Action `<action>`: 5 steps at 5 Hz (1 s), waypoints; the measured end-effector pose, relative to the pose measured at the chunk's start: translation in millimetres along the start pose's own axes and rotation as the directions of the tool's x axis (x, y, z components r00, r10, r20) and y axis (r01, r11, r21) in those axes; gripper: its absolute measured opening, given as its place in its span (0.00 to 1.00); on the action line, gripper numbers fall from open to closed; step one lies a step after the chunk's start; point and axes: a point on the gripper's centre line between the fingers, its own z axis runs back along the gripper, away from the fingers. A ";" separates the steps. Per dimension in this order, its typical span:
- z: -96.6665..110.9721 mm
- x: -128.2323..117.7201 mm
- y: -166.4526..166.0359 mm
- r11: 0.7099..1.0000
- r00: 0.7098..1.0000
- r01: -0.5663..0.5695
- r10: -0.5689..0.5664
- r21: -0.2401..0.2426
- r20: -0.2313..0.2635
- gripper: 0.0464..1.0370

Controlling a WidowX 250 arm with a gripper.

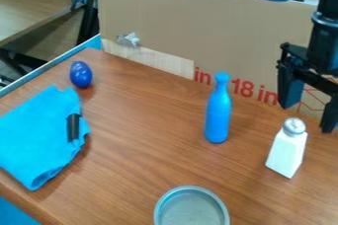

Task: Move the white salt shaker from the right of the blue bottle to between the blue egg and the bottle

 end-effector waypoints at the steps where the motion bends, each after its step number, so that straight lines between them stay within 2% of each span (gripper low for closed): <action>1: 1.6 1.8 5.6 0.999 1.000 -0.012 0.012 0.032 -0.002 0.97; 2: -15.9 3.0 7.5 0.999 0.999 -0.011 0.013 0.033 -0.046 0.97; 3: -31.7 7.1 12.5 1.000 0.998 -0.021 0.022 0.013 -0.064 0.97; 4: -46.7 10.7 17.8 0.999 0.995 -0.034 0.036 0.016 -0.097 0.97; 5: -48.2 11.0 20.2 0.998 0.993 -0.047 0.050 0.032 -0.105 0.97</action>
